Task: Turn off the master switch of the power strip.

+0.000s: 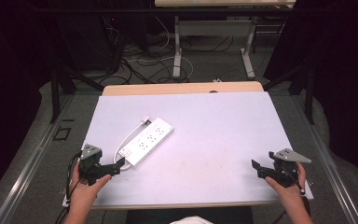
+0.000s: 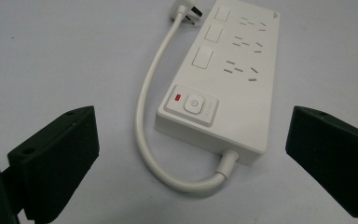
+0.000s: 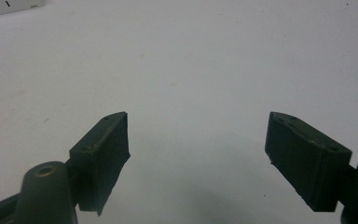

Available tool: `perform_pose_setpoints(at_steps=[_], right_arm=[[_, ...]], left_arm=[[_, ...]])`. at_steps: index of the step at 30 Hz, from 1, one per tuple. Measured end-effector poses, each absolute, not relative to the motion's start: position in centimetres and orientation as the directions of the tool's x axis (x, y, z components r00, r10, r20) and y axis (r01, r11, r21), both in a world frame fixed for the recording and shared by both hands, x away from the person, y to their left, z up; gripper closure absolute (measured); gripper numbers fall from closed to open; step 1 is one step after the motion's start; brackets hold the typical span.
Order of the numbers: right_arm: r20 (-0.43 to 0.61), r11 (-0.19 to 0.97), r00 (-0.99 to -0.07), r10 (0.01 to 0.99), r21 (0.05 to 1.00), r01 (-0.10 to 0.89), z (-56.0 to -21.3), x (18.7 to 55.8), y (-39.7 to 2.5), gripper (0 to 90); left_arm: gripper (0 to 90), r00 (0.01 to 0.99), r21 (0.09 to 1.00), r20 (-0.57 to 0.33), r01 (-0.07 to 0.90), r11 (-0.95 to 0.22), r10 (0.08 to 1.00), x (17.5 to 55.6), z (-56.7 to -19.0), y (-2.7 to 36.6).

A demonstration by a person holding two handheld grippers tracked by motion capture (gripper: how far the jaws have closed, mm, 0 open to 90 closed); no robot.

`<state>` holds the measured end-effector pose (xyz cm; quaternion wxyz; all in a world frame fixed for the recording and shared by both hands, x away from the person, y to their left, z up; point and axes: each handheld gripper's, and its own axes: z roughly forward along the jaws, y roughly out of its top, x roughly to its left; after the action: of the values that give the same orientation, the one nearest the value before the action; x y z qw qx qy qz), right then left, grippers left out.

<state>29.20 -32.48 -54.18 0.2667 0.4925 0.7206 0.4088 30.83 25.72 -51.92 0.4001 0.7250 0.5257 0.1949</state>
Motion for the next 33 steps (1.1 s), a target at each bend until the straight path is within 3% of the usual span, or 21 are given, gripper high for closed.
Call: perform_pose_setpoints(at_steps=[11, 20, 33], right_arm=[[0.022, 0.181, -0.377, 0.926, 0.849, 0.496, -54.3, 29.1, -32.1, 21.3], [0.03, 0.175, -0.377, 0.926, 0.85, 0.498, -54.3, 29.1, -31.9, 21.3], [0.026, 0.178, -0.377, 0.926, 0.85, 0.495, -54.3, 29.1, -32.0, 21.1]], left_arm=[[3.1, 0.398, 0.78, -0.12, 0.605, -0.162, 0.909, 31.3, -50.2, 25.6], [15.8, 0.404, 0.775, -0.082, 0.601, -0.197, 0.911, 31.8, -49.0, 25.3], [23.4, 0.428, 0.753, -0.04, 0.607, -0.254, 0.903, 33.0, -47.7, 24.8]])
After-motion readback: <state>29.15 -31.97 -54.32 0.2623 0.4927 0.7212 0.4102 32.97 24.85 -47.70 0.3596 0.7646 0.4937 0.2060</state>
